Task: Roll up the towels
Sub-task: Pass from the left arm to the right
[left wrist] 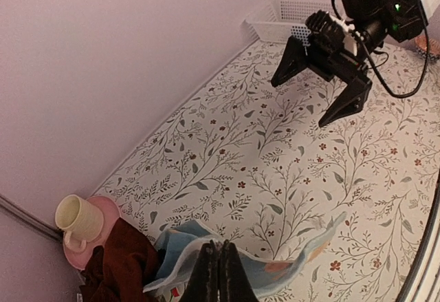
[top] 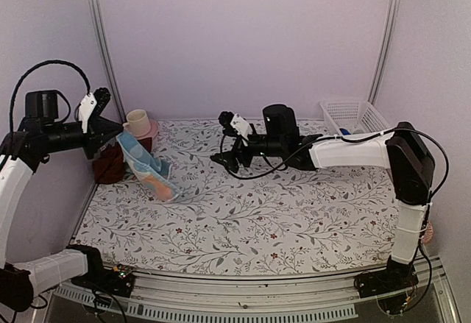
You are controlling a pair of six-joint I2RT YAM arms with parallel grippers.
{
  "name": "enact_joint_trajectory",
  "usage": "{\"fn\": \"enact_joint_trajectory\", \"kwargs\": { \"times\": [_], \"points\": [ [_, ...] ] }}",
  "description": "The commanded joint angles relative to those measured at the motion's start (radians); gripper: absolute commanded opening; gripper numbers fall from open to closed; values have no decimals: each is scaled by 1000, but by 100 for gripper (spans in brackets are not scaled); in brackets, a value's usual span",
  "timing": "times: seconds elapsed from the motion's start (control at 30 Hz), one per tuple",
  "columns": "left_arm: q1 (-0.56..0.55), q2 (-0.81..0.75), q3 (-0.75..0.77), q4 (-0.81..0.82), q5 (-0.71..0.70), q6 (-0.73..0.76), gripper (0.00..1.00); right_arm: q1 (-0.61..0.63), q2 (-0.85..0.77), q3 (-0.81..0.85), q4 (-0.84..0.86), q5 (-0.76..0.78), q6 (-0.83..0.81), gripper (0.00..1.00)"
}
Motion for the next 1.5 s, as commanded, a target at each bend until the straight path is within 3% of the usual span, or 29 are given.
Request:
{"fn": "enact_joint_trajectory", "kwargs": {
  "times": [0.0, 0.2, 0.37, 0.6, 0.83, 1.1, 1.23, 1.37, 1.47],
  "points": [
    [63, -5, -16, 49, 0, -103, 0, 16, 85, 148, -13, -83, -19, 99],
    [61, 88, 7, 154, 68, -241, 0, 107, 121, 205, -28, -92, -52, 100],
    [46, 110, -33, 249, 69, -300, 0, 155, 99, 211, 7, -49, 30, 99],
    [-82, 125, -82, 330, -26, -389, 0, 277, 167, 332, 20, 214, 78, 100],
    [-88, 114, -89, 424, 1, -446, 0, 286, 282, 358, 30, 222, 138, 98],
    [-100, 139, -115, 437, 87, -447, 0, 285, 360, 417, 51, 309, 160, 97],
    [-103, 140, -118, 435, 105, -439, 0, 284, 390, 455, 52, 271, 154, 96],
    [-107, 153, -125, 437, 130, -433, 0, 284, 397, 471, 55, 220, 166, 88],
    [-112, 175, -134, 436, 145, -424, 0, 284, 382, 467, 55, 145, 164, 69]
  ]
}}
